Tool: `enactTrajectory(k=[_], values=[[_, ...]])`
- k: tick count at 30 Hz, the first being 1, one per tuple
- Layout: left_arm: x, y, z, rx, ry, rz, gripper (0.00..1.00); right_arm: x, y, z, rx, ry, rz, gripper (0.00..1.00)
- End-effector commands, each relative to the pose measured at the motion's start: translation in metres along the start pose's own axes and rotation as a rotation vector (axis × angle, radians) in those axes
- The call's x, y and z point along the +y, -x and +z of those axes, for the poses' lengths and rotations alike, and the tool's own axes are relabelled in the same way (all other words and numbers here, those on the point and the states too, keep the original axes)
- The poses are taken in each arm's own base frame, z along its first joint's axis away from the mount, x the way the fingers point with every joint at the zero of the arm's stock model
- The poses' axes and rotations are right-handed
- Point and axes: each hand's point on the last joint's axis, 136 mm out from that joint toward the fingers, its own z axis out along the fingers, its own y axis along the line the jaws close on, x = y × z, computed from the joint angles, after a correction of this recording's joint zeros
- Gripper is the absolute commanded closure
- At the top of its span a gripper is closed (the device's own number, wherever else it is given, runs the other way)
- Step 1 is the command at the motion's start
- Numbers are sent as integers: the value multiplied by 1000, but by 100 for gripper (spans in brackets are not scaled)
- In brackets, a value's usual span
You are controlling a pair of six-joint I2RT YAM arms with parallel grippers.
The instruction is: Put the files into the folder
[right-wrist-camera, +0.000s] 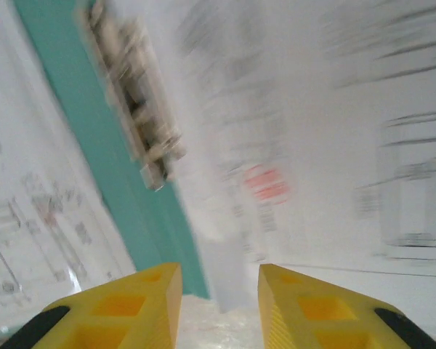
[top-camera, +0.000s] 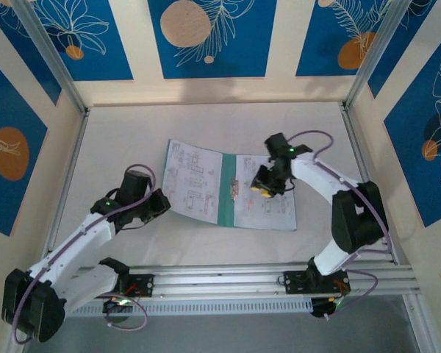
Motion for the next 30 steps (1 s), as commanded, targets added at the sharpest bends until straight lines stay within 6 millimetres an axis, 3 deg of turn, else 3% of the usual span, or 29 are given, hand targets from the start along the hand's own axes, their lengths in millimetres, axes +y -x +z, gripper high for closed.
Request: enactTrajectory(k=[1,8,12,19,23,30], values=[[11,2,-24,-34,85,38,100,-46,-5,9,61,-70,150,69],[-3,9,-51,-76,87,111,100,-71,-5,33,130,-134,228,71],[-29,11,-57,-73,43,205,100,-75,-9,50,176,-188,245,73],[-73,1,-58,-51,-38,363,100,-73,-8,54,197,-260,220,80],[-102,-19,-57,10,-114,466,100,-70,-8,55,209,-269,204,80],[-145,-73,-43,181,-226,670,100,-73,-11,54,217,-286,213,80]])
